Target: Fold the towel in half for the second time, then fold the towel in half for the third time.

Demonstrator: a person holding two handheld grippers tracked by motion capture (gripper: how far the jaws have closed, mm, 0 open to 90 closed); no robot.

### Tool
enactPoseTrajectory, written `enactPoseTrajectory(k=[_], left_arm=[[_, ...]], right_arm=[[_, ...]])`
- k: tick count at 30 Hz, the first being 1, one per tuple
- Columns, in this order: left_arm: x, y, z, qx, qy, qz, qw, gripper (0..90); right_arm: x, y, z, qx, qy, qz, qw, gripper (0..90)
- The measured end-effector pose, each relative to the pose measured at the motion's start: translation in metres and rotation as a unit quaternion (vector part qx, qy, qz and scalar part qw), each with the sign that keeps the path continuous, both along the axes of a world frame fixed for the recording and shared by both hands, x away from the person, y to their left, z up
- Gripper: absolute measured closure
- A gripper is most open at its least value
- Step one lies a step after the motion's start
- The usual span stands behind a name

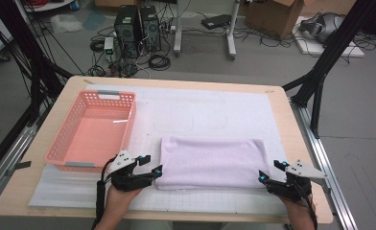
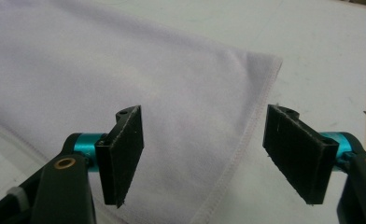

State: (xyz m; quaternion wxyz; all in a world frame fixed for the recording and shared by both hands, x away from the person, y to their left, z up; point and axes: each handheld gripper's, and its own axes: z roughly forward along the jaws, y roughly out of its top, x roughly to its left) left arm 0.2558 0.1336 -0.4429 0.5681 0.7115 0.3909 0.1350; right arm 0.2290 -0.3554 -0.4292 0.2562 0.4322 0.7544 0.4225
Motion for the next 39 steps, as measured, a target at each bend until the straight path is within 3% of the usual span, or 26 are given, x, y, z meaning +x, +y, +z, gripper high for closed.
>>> enactPoseTrajectory(k=[4,10,17,39], left_arm=[[0.002,-0.001,0.000,0.003,-0.011,0.006,0.9999,21.1],[-0.001,-0.004,0.001,0.011,-0.022,0.000,0.9997,21.1],[0.000,-0.003,0.000,0.018,-0.019,0.002,0.9997,21.2],[-0.003,-0.010,-0.006,0.052,0.023,-0.007,0.9984,22.9]], right_arm=[[-0.002,-0.001,0.003,0.002,-0.012,0.002,0.9999,24.5],[0.000,-0.004,0.001,0.007,-0.009,-0.005,0.9999,21.4],[0.002,-0.003,0.001,0.007,-0.006,-0.001,1.0000,20.9],[0.013,0.012,-0.001,0.006,0.012,0.024,0.9996,19.2]])
